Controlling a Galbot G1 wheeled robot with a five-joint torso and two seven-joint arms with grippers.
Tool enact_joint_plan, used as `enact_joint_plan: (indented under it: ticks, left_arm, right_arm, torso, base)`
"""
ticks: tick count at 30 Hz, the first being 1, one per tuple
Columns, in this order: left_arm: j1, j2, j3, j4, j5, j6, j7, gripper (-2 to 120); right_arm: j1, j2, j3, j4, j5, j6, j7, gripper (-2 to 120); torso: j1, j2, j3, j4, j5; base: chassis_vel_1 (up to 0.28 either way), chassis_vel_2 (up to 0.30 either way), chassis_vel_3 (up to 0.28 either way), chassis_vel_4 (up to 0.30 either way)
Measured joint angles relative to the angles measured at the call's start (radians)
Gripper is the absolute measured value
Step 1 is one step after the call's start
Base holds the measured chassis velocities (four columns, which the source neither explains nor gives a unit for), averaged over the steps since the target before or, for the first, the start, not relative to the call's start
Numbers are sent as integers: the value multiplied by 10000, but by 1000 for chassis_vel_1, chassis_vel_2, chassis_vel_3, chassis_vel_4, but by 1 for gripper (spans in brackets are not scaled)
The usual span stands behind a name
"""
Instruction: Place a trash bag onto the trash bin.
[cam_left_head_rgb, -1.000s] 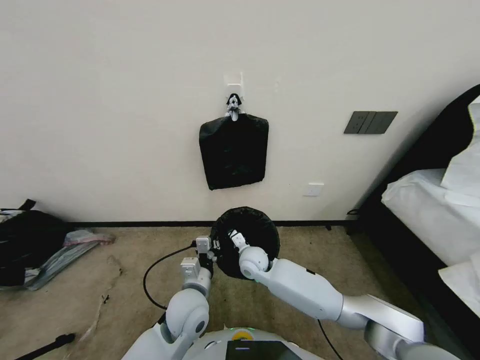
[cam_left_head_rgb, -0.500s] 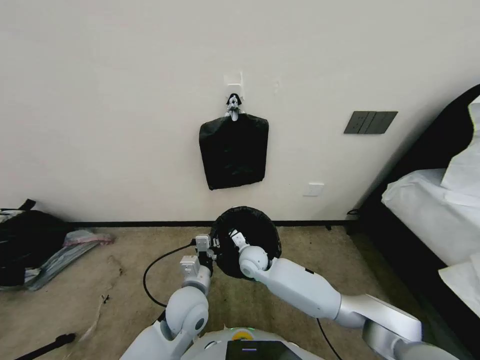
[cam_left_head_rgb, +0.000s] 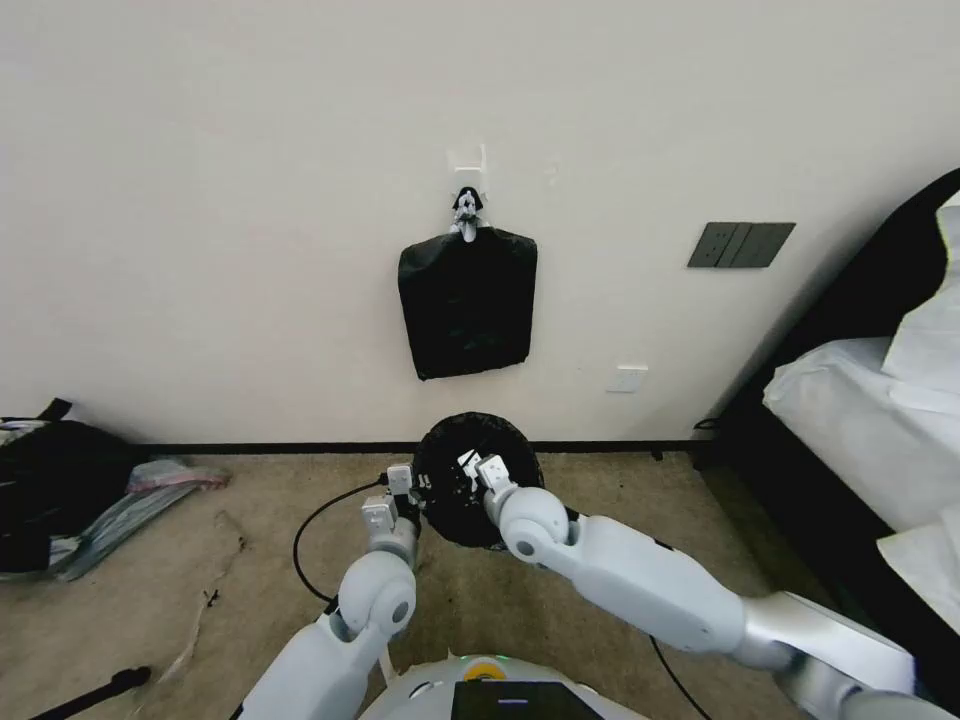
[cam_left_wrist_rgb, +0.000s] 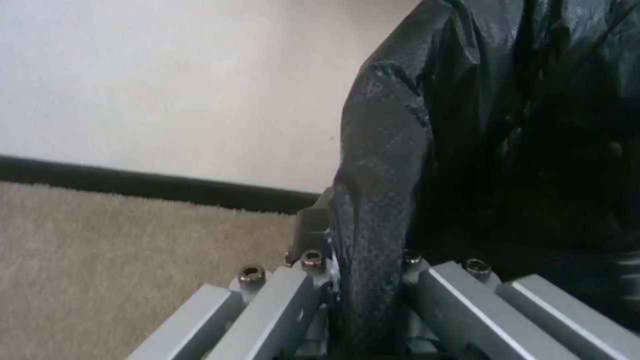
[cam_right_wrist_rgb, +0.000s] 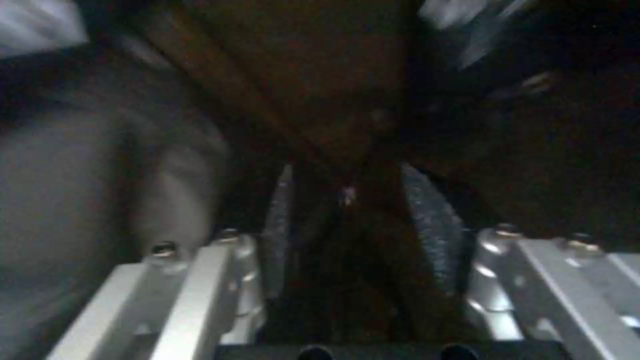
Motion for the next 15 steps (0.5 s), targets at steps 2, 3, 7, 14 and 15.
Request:
enact_joint_plan:
  ticks: [2,3,7,14,15]
  left_arm:
    - [-116,-23,-104,116,-535,206,-122,1]
    - [-157,-36,-144,154,-800,302,-191,1]
    - [-306,-136,-299,399,-1849,621,-572,1]
    - [-581,-432,-412,852,-3463,1011,-1982,1]
    - [-581,-432,-412,852,-3463,1011,-1982,1]
  right_arm:
    - [-275,-286,350,671,7,-1,-6,55]
    - [-420,-402,538,970,-3,-1,-77,59]
    - [-1283,-992,1661,2382,-281,2,-784,73]
    - [-2787,-1919,4014,3964,-705,126,-1451,98]
    - [-2787,-1919,4014,3964,-705,126,-1451,98]
  torso:
    - [0,0,0,0,0]
    - [0,0,1,0,1]
    - [-1,0,0,-5,-1]
    - [0,0,0,-3,1]
    - [0,0,0,-3,1]
  base:
    - [0,0,0,0]
    - [0,0,0,0]
    - [0,0,0,0]
    - [0,0,0,0]
    - [0,0,0,0]
